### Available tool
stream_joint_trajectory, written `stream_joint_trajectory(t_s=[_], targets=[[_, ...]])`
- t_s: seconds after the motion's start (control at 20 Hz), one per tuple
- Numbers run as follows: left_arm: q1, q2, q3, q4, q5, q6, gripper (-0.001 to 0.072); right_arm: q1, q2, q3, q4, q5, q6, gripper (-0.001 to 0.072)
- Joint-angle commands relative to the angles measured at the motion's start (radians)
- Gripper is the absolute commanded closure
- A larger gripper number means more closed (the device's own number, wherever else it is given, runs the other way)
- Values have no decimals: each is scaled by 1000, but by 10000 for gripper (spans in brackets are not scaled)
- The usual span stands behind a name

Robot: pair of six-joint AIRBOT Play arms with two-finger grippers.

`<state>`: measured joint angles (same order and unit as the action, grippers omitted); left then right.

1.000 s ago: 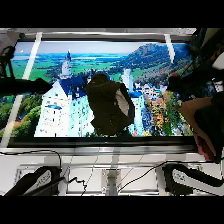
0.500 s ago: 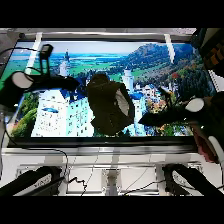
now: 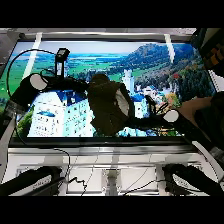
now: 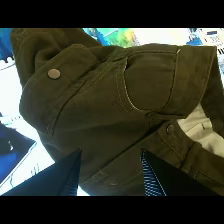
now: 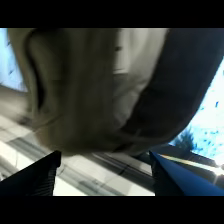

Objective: Fold the clothes and pants, and hang the long-sleeved shirts on hangers.

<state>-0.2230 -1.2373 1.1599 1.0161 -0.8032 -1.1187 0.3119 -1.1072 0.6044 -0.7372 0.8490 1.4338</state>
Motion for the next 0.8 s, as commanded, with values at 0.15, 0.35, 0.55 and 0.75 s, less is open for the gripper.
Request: stream_joint_trajectory(t_s=[0.15, 0.35, 0.55, 0.75], targets=[[-4, -2, 0, 0, 3, 0, 271, 19, -85, -3, 27, -186, 32, 224], [-4, -2, 0, 0, 3, 0, 272, 19, -84, -2, 48, -180, 31, 448], [-4, -2, 0, 0, 3, 0, 272, 19, -82, 64, 52, -168, -12, 659], [-3, 3, 0, 0, 3, -55, 271, 19, -55, 300, 31, -83, -112, 660]])
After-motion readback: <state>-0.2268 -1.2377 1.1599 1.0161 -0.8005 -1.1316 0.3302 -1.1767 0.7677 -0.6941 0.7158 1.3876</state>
